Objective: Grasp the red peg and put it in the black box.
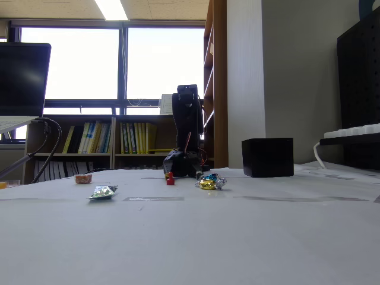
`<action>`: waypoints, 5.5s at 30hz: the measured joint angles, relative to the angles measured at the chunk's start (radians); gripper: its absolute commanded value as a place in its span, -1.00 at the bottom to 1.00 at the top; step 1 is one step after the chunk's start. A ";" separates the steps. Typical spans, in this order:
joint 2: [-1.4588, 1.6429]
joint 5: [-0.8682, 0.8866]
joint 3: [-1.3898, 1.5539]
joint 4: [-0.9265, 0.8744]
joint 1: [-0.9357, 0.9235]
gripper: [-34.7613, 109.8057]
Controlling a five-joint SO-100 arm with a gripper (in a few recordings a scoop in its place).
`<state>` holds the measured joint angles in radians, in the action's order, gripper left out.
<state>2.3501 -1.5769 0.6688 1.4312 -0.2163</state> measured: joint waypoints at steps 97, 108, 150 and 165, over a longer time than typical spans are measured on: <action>0.009 -0.035 0.138 -0.147 -0.040 -0.30; 0.009 -0.035 0.132 -0.147 -0.023 -0.30; -0.710 0.103 0.288 -1.382 -0.035 -0.52; -1.019 0.489 0.959 -2.870 0.273 -0.52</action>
<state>1.3315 -1.0876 1.6276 -1.4389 0.0568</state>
